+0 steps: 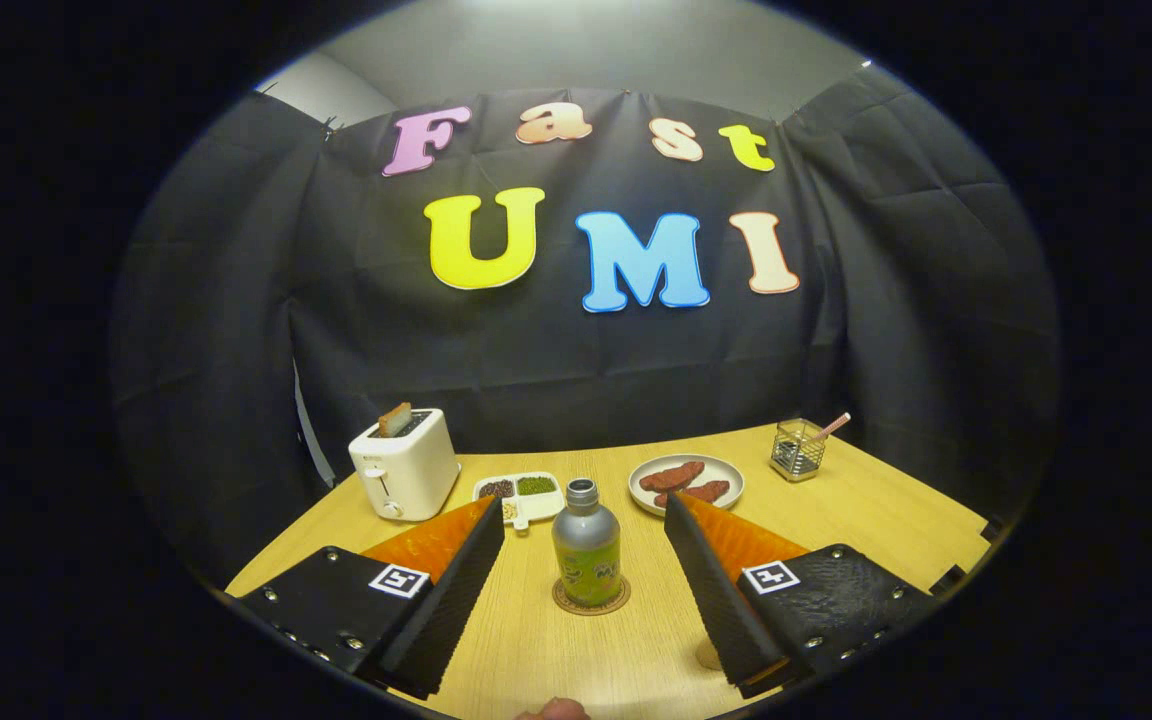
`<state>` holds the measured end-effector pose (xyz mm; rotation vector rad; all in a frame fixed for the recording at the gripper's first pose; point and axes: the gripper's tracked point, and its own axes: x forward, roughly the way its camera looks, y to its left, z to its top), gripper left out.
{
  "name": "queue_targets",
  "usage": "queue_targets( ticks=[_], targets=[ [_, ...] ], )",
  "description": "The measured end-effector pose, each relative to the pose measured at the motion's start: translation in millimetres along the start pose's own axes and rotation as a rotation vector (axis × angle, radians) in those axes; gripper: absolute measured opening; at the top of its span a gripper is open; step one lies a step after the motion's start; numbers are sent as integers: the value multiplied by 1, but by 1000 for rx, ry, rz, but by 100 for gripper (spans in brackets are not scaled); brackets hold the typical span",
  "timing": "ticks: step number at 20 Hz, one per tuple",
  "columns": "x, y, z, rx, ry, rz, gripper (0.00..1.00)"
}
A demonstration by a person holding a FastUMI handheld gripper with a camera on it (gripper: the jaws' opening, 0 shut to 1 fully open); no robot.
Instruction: Take the bottle from table, then pour the juice into the cup, finally place the bottle on the coaster
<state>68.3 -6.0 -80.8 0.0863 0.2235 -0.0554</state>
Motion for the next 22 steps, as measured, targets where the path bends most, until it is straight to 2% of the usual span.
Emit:
queue_targets(
  ticks=[10, 22],
  targets=[
    [-62, 12, 50, -19, -117, 52, 98],
    [-85, 24, 77, -31, -195, 89, 98]
  ],
)
